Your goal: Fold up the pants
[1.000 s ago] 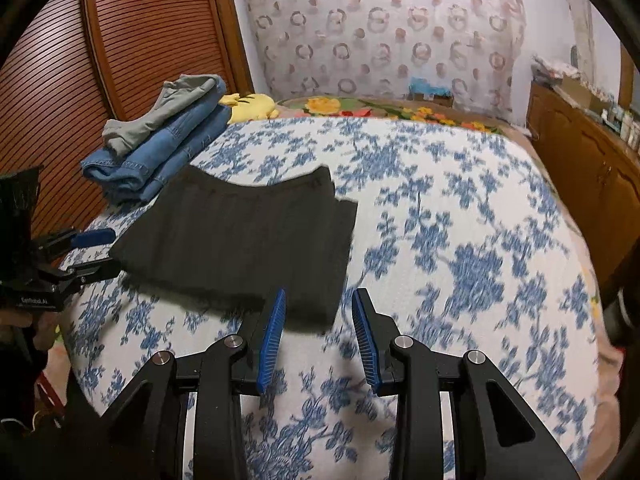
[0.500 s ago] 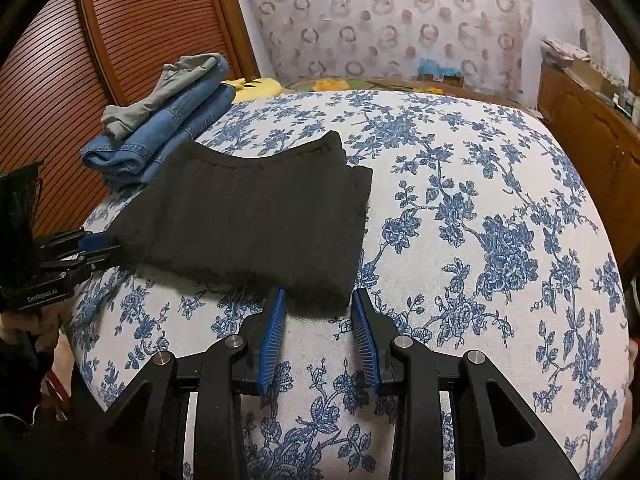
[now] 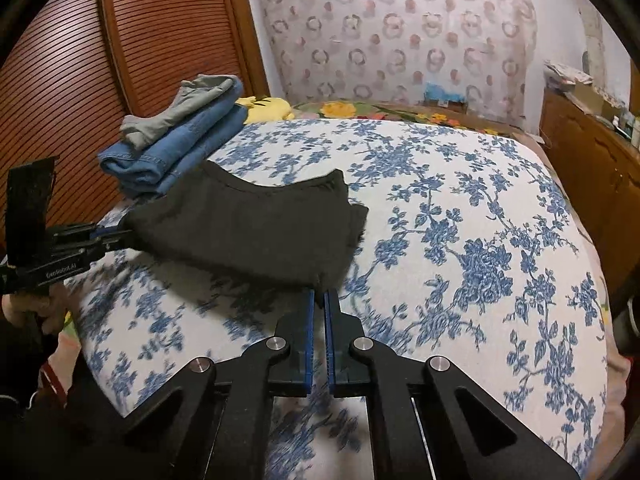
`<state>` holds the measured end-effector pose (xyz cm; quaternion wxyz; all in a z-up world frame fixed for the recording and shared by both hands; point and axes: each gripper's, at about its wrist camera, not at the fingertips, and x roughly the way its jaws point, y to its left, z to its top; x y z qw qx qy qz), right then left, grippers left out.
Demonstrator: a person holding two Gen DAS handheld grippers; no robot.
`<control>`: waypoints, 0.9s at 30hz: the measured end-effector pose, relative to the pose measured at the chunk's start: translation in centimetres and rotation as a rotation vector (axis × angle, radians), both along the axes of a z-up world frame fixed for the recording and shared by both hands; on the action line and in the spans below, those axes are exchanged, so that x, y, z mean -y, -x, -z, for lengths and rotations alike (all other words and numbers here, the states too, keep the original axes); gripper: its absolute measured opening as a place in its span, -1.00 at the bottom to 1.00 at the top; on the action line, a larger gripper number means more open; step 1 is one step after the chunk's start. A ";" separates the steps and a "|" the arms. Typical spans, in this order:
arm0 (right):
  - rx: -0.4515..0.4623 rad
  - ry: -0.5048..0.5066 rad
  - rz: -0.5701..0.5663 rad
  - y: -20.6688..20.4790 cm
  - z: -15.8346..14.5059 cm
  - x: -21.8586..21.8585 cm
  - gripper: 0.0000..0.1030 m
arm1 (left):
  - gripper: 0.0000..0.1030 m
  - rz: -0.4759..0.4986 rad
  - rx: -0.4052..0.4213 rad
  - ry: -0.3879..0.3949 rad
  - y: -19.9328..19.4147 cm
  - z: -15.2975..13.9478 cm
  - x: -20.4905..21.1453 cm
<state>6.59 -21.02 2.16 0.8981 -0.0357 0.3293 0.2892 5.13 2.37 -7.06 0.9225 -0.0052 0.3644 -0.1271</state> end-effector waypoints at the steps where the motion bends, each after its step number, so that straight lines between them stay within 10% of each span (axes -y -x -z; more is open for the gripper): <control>1: 0.005 -0.001 -0.001 0.4 -0.2 0.1 -0.92 | -0.76 0.005 0.004 -0.003 0.4 -0.2 0.1; 17: 0.000 0.014 -0.032 5.8 -1.6 1.7 -0.92 | -0.74 0.057 -0.017 -0.025 5.7 -1.1 1.5; 27: -0.003 0.046 -0.020 6.5 -1.8 1.9 -0.92 | -0.02 0.023 0.020 -0.013 5.8 -2.5 0.9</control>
